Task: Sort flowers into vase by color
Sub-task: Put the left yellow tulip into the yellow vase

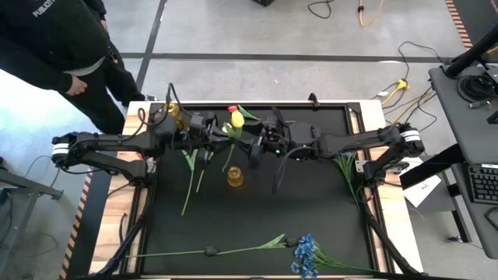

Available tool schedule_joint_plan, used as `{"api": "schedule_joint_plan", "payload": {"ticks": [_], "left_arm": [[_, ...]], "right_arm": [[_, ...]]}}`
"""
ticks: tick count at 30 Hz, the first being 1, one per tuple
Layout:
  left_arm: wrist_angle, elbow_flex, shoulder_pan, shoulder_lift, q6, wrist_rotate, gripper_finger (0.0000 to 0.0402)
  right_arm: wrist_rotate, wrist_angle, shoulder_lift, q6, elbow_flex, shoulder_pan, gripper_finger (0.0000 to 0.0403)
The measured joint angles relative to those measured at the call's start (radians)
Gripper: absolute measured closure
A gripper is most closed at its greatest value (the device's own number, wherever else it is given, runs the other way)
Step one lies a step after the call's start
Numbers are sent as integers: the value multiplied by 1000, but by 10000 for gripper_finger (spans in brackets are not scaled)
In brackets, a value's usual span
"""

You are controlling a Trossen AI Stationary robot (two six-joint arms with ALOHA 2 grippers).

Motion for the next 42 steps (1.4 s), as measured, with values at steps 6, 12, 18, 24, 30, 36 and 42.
{"api": "schedule_joint_plan", "payload": {"ticks": [6,12,18,24,30,36,42], "left_arm": [[3,0,0,-9,-3,-8,401],[2,0,0,7,-4,-13,401],[-23,1,0,2,-14,-56,396],[-192,1,0,-65,-39,-59,334],[-546,1,1,-246,-40,-107,250],[-916,1,0,-416,-143,-246,208],[-1157,1,-2,-434,-286,-350,205]], "right_arm": [[5,11,-2,8,0,-9,215],[5,12,15,20,0,-16,310],[5,5,31,17,0,-16,384],[8,-1,13,-24,0,-16,392],[14,-45,-33,-122,3,-4,393],[12,-65,-47,-192,-14,46,393],[15,-19,-20,-216,-65,61,393]]}}
